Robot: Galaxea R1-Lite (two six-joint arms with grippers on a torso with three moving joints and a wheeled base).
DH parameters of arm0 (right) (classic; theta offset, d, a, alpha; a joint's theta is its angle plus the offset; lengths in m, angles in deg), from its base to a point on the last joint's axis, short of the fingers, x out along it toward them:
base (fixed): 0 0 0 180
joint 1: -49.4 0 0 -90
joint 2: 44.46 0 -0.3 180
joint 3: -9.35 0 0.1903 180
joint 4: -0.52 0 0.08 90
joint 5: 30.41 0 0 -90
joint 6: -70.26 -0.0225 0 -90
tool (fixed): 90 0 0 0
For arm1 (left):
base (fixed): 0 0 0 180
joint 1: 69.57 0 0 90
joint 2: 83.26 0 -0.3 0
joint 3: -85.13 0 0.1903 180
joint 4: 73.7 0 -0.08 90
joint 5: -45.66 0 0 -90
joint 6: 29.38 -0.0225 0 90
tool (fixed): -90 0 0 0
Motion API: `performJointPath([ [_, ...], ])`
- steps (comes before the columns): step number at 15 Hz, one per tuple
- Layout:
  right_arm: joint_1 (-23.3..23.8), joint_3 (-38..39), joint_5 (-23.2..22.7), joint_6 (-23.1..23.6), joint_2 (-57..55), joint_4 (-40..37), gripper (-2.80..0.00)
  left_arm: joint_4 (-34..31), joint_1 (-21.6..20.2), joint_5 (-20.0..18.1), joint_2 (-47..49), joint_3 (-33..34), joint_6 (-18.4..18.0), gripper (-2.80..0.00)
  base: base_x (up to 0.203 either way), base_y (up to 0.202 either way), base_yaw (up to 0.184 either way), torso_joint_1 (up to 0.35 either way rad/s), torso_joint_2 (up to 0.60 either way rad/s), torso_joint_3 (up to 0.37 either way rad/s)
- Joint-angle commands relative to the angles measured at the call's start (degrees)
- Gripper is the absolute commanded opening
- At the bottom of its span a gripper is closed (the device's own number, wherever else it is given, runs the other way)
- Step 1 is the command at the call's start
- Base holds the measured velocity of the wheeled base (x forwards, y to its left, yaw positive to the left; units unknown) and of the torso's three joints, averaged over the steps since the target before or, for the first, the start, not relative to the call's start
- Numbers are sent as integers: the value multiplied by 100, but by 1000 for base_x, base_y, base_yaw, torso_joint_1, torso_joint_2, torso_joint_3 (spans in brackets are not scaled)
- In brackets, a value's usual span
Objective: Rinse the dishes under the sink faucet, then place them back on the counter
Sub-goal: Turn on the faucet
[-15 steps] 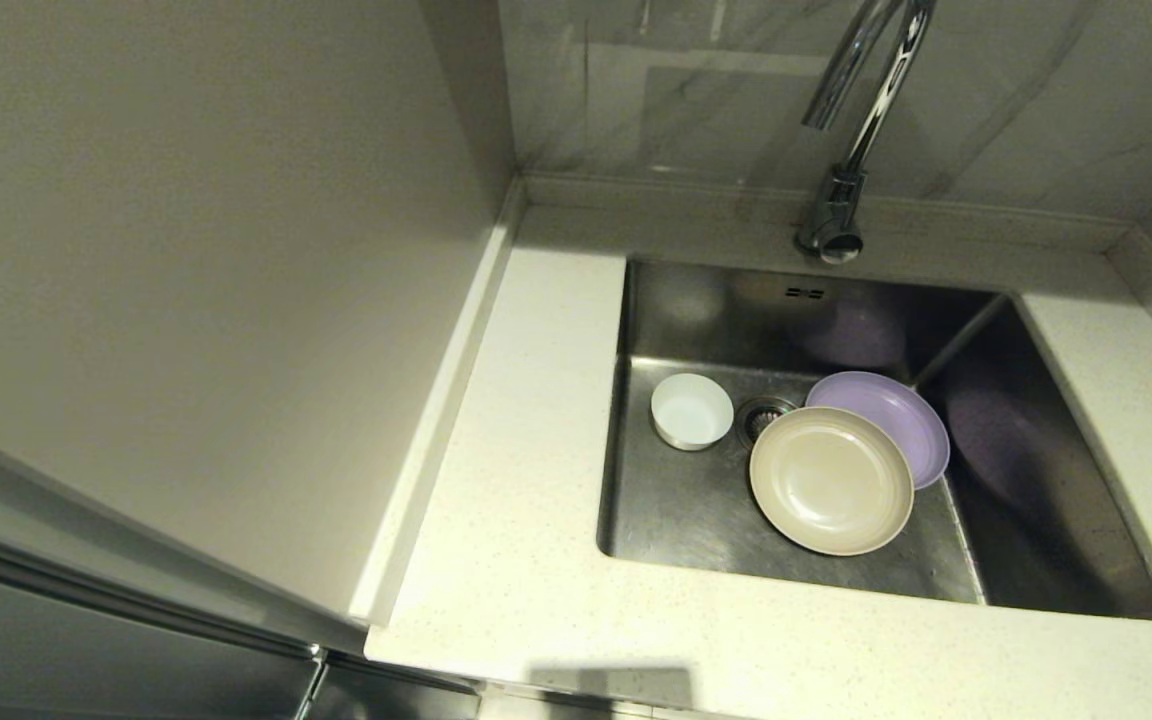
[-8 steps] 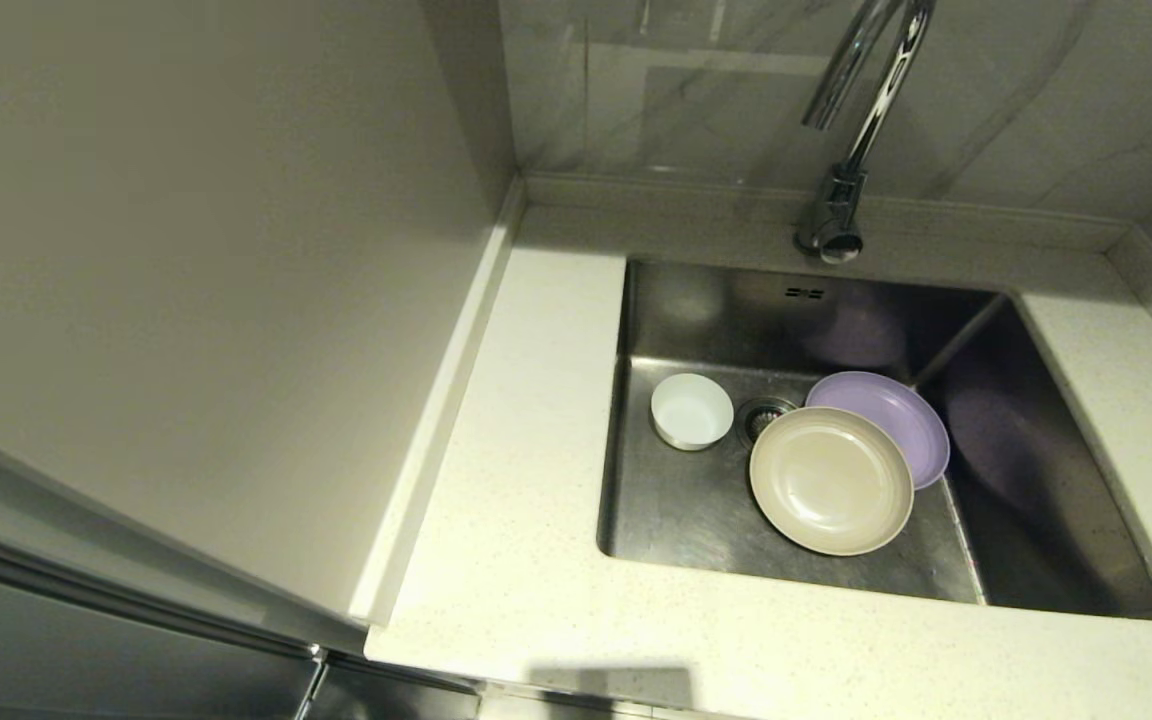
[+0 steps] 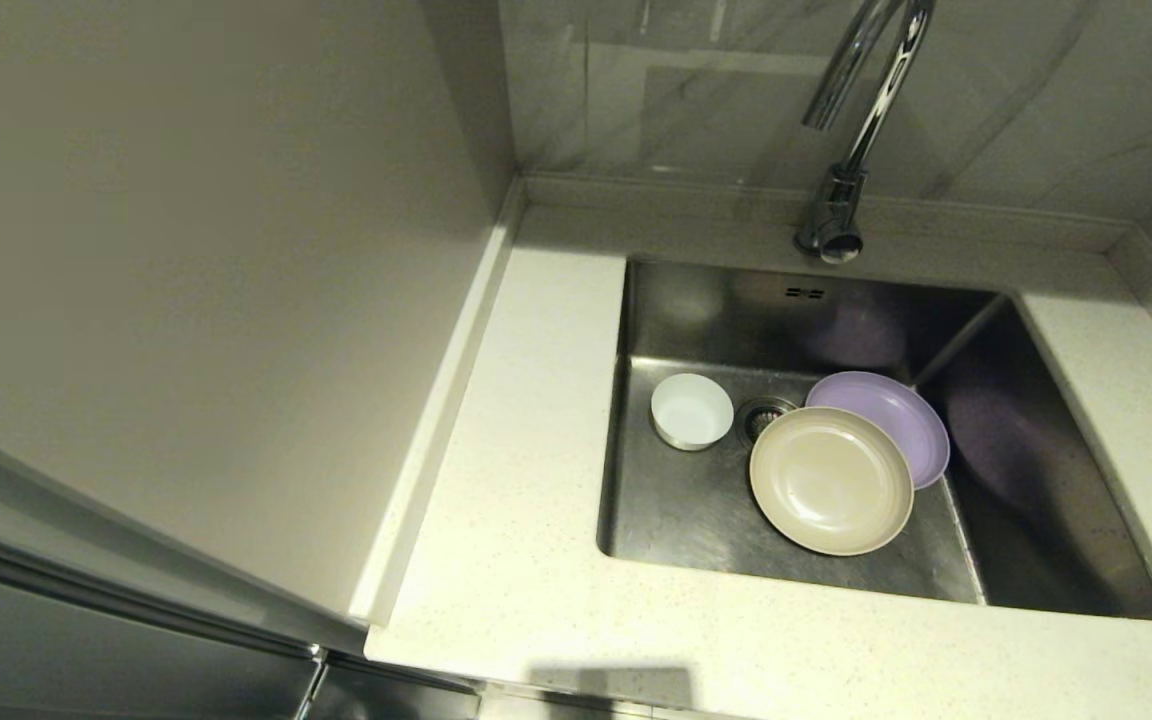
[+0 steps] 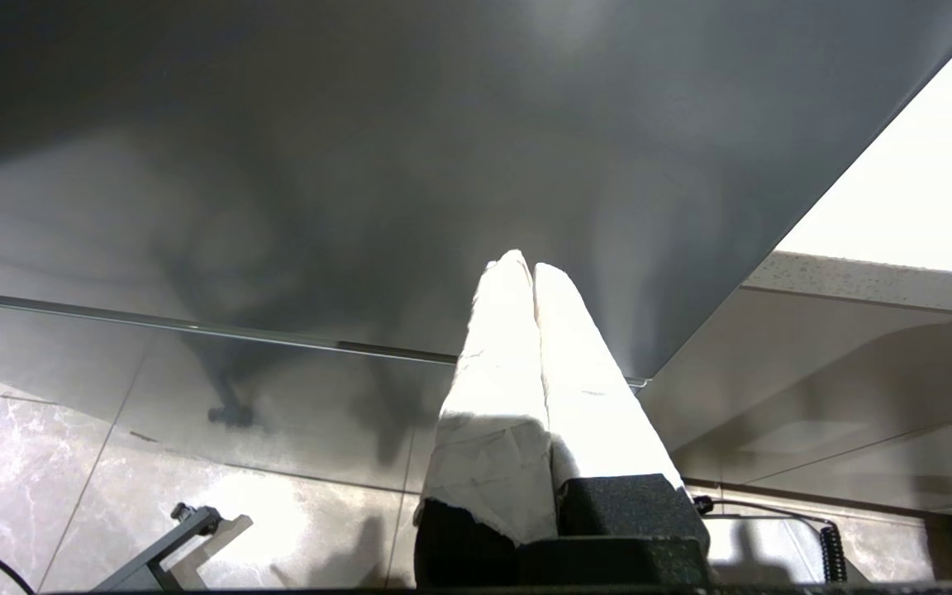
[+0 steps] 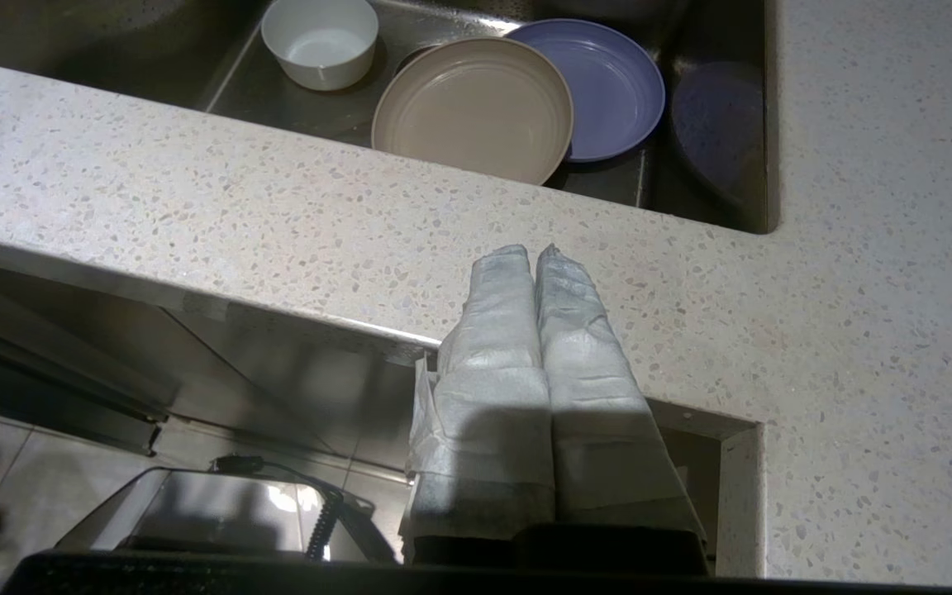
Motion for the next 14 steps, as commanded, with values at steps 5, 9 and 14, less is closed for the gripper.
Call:
performJointPath([
  [5, -1, 1, -5, 2, -5, -2, -280, 2, 0, 0, -9, 0, 3, -280, 0, 0, 0, 0, 0, 0],
  [9, -1, 1, -5, 2, -5, -2, -280, 2, 0, 0, -9, 0, 3, -280, 0, 0, 0, 0, 0, 0],
  [14, -1, 1, -5, 2, -5, -2, -280, 2, 0, 0, -9, 0, 3, -280, 0, 0, 0, 0, 0, 0],
])
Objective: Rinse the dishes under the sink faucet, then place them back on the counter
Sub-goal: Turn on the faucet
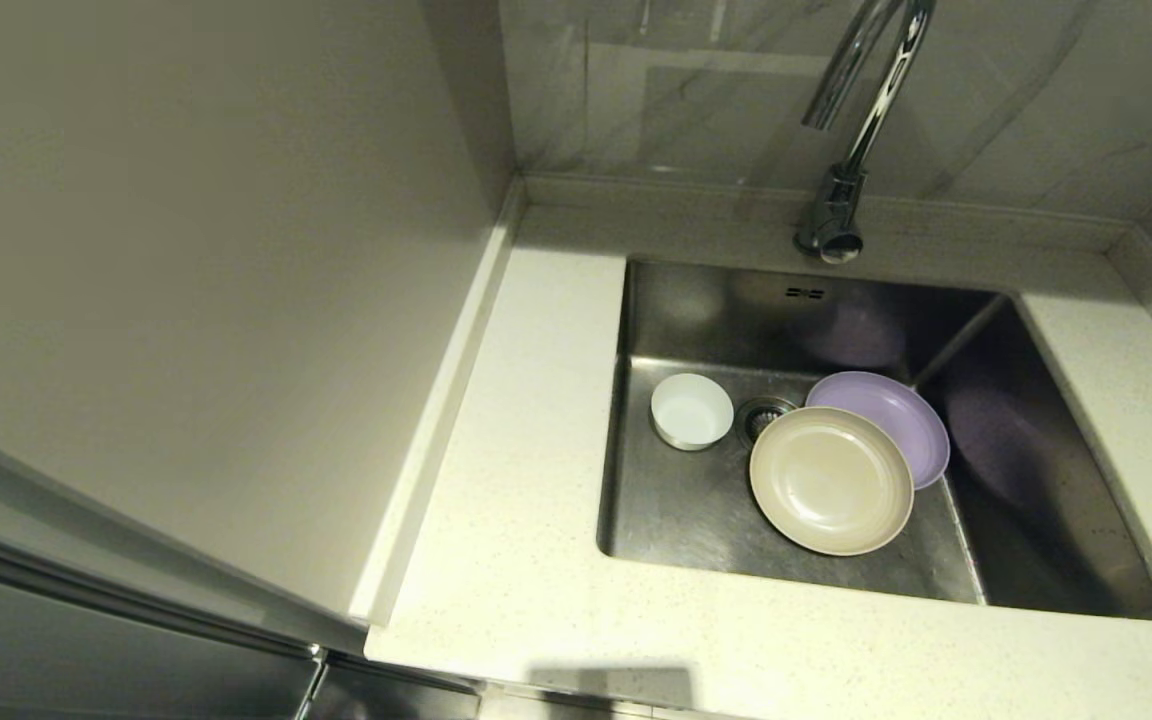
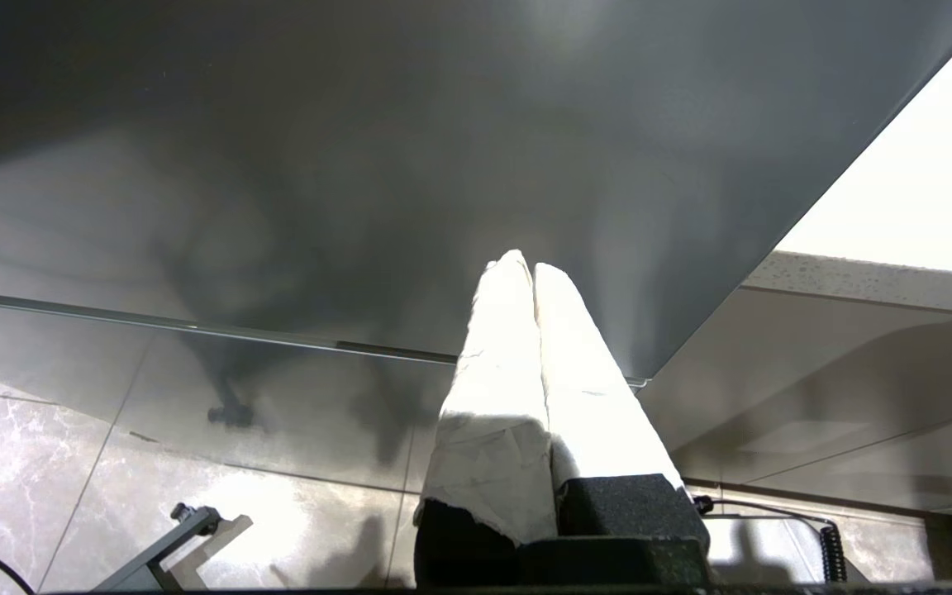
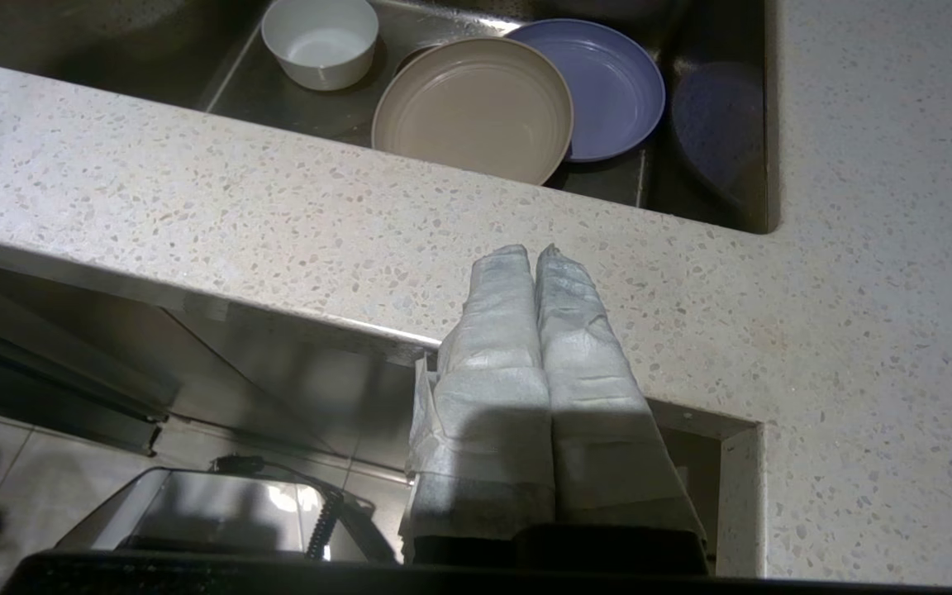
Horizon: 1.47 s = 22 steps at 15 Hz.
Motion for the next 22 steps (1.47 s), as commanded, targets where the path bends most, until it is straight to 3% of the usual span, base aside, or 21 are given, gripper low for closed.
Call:
performJointPath([
  [1, 2, 1, -2, 4, -5, 0, -280, 2, 0, 3, -9, 0, 4, -280, 0, 0, 0, 0, 0, 0],
  [7, 2, 1, -2, 31, -5, 0, -280, 2, 0, 3, -9, 0, 4, -280, 0, 0, 0, 0, 0, 0],
  [10, 2, -21, -17, 433, -65, -33, -280, 2, 0, 3, -9, 0, 4, -280, 0, 0, 0, 0, 0, 0],
  [14, 2, -77, 1, 263, -461, -33, -280, 2, 0, 3, -9, 0, 4, -280, 0, 0, 0, 0, 0, 0],
  [17, 2, -829, -13, 115, -1417, -14, -280, 2, 0, 3, -9, 0, 4, -280, 0, 0, 0, 0, 0, 0],
  [22, -3, -2416, -32, -667, -3573, -6, -280, 2, 0, 3, -9, 0, 4, -280, 0, 0, 0, 0, 0, 0],
])
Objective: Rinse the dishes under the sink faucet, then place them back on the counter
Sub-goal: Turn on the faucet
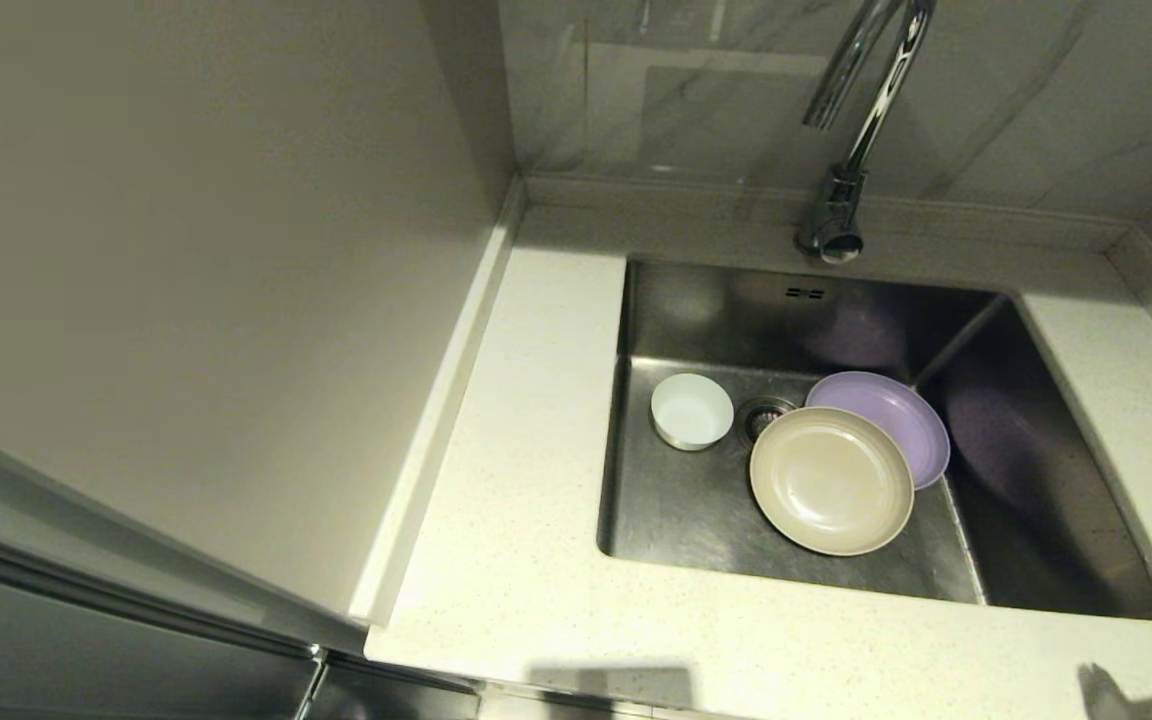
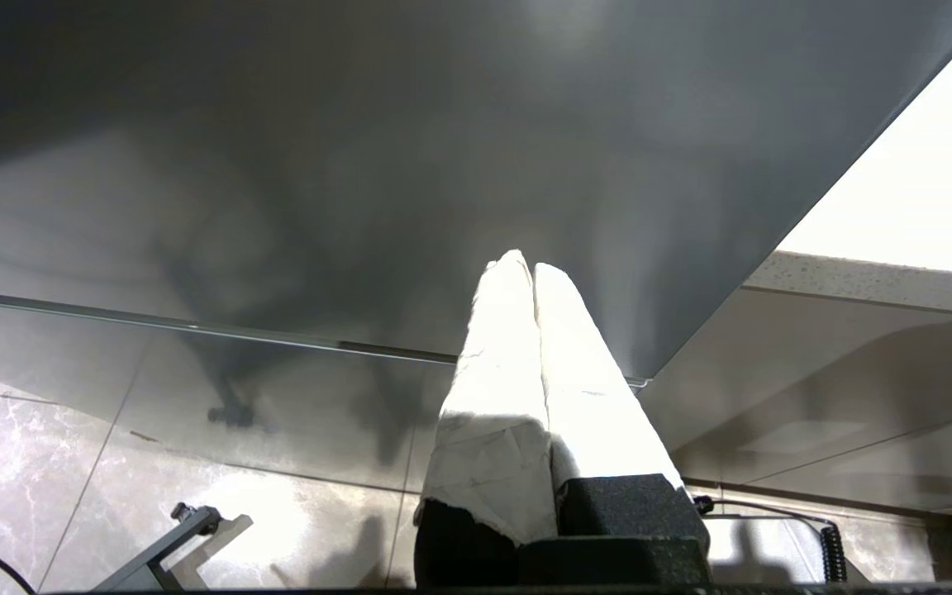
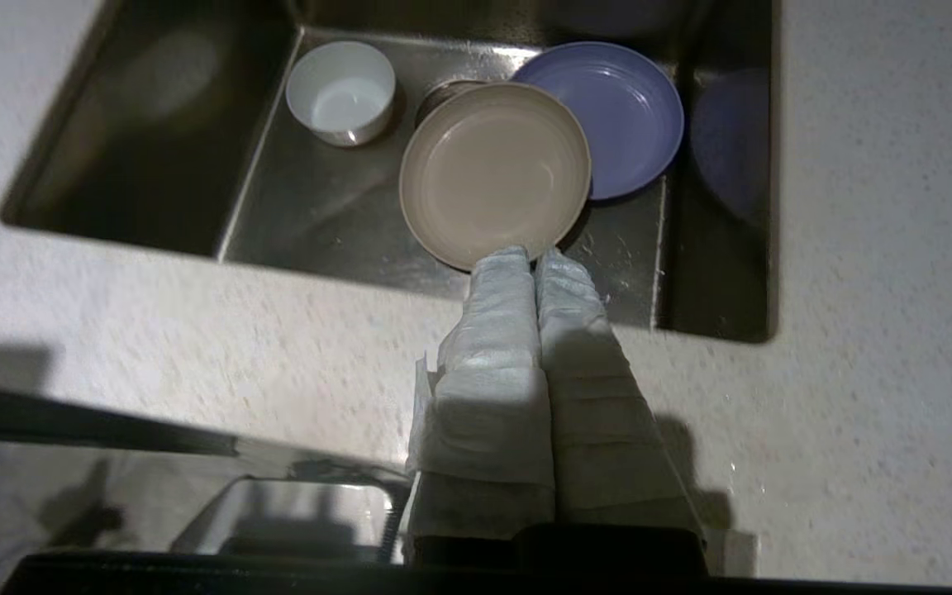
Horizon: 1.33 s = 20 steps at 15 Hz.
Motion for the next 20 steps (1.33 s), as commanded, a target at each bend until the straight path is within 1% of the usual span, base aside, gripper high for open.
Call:
performJointPath([
  [1, -2, -712, 0, -219, -1426, -3, -280, 2, 0, 4, -9, 0, 3, -280, 0, 0, 0, 0, 0, 0],
  [3, -7, -1513, 0, -544, -2272, -26, -280, 2, 0, 4, -9, 0, 3, -280, 0, 0, 0, 0, 0, 0],
  [4, -20, -2060, -2, -770, -2701, -47, -280, 2, 0, 4, -9, 0, 3, -280, 0, 0, 0, 0, 0, 0],
  [6, -36, -3271, 20, -1289, -3562, -70, -280, 2, 0, 4, -9, 0, 3, -280, 0, 0, 0, 0, 0, 0],
  [7, -17, -4010, 49, -1581, -3994, -56, -280, 2, 0, 4, -9, 0, 3, -280, 0, 0, 0, 0, 0, 0],
  [9, 165, -5463, 63, -2026, -5029, 91, -280, 2, 0, 4, -9, 0, 3, -280, 0, 0, 0, 0, 0, 0],
  [11, 422, -6682, -26, -2339, -6057, 321, -280, 2, 0, 4, -9, 0, 3, -280, 0, 0, 0, 0, 0, 0],
  [14, 695, -8161, -270, -2675, -7317, 517, -280, 2, 0, 4, -9, 0, 3, -280, 0, 0, 0, 0, 0, 0],
  [15, 746, -8561, -416, -2736, -7659, 549, -280, 2, 0, 4, -9, 0, 3, -280, 0, 0, 0, 0, 0, 0],
  [17, 795, -9050, -850, -2868, -8175, 646, -280, 2, 0, 4, -9, 0, 3, -280, 0, 0, 0, 0, 0, 0],
  [19, 795, -9238, -1322, -2892, -8575, 1102, -280, 2, 0, 4, -9, 0, 3, -280, 0, 0, 0, 0, 0, 0],
  [20, 787, -9253, -1657, -2835, -8738, 1412, -280, 2, 0, 4, -9, 0, 3, -280, 0, 0, 0, 0, 0, 0],
])
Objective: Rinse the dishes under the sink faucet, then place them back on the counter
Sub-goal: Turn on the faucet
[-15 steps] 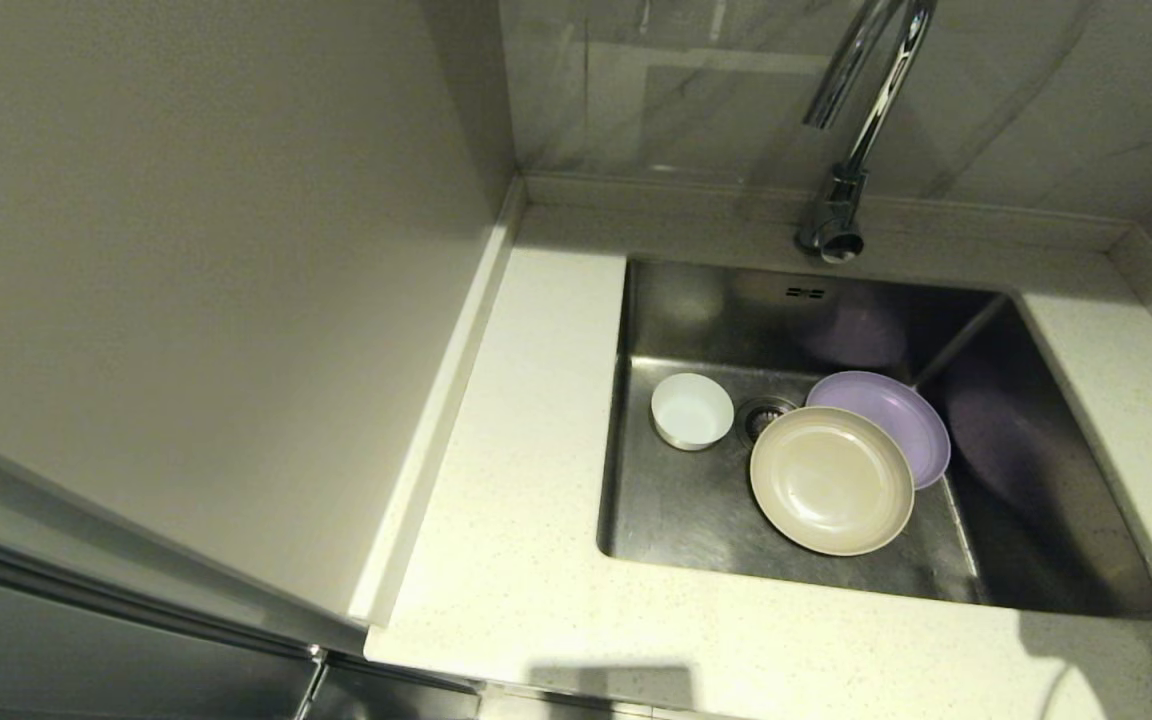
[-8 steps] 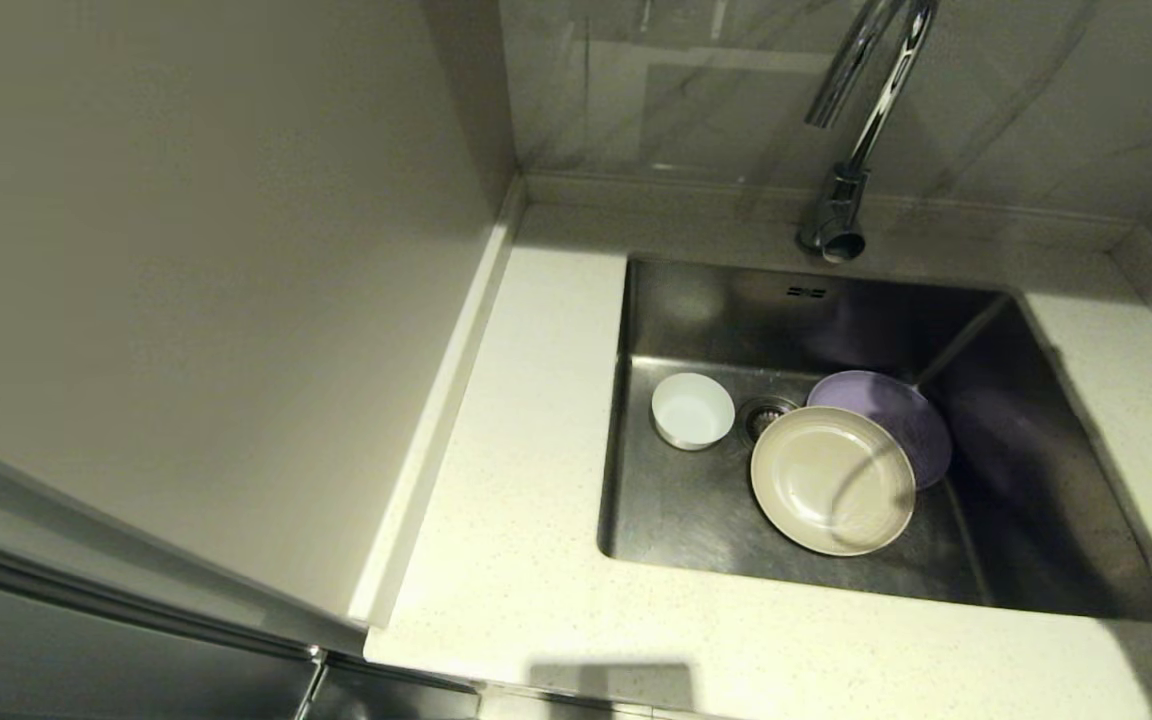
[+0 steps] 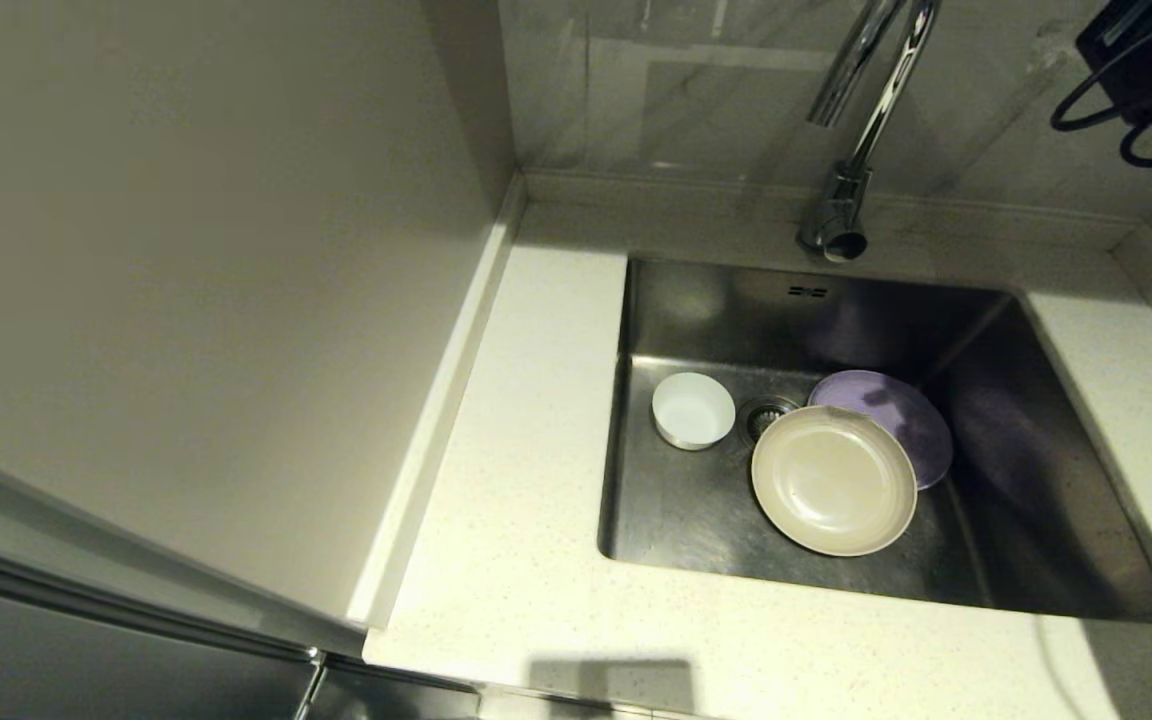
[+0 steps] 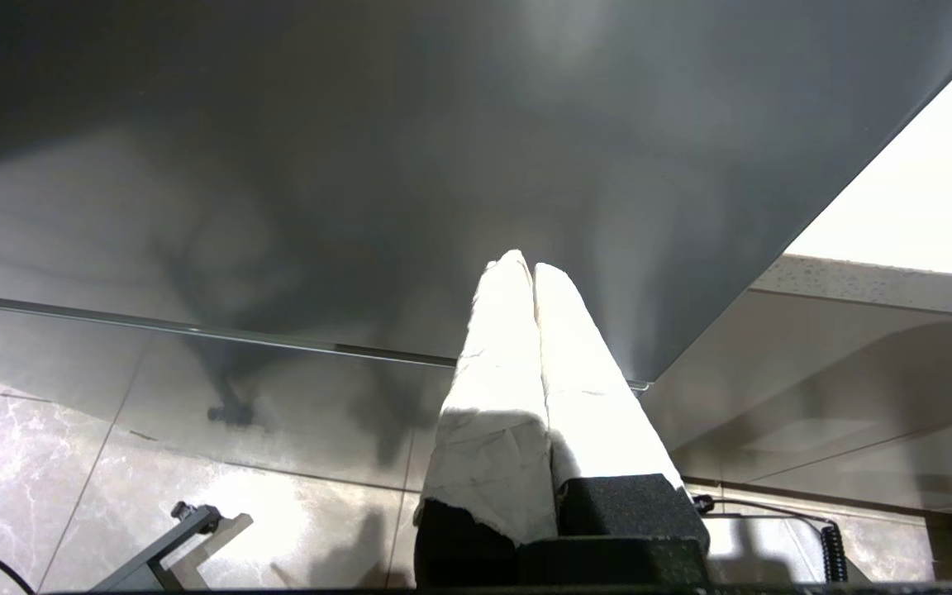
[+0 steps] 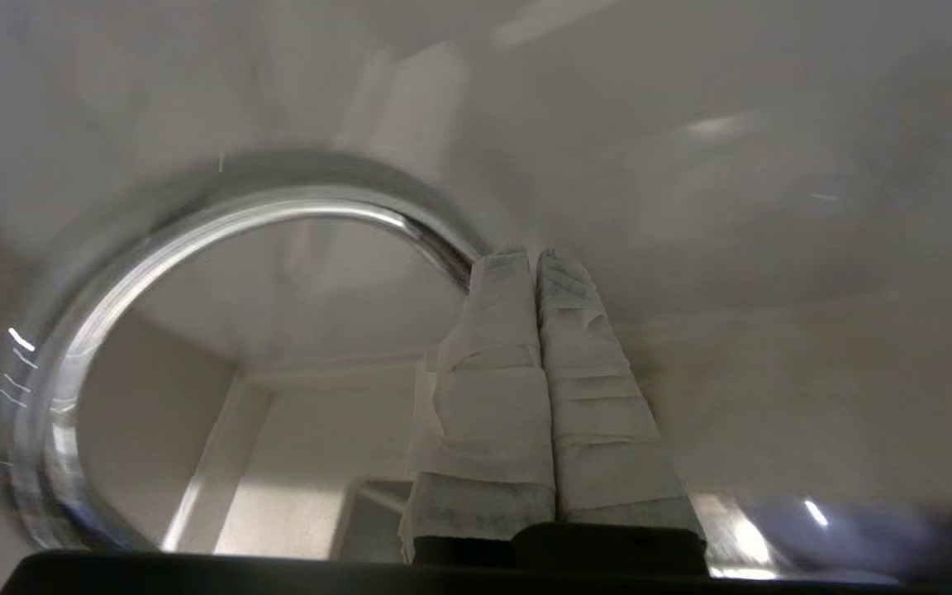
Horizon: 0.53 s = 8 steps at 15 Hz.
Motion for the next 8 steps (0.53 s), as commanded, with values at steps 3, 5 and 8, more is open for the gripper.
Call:
performJointPath([
  [3, -11, -98, -1157, 337, -819, 637, -280, 2, -2, 3, -9, 0, 3, -280, 0, 0, 0, 0, 0, 0],
  [5, -88, -99, -1385, 443, -1004, 877, -280, 2, -2, 3, -9, 0, 3, -280, 0, 0, 0, 0, 0, 0],
  [8, -241, -99, -1420, 732, -1156, 902, -280, 2, -2, 3, -9, 0, 3, -280, 0, 0, 0, 0, 0, 0],
])
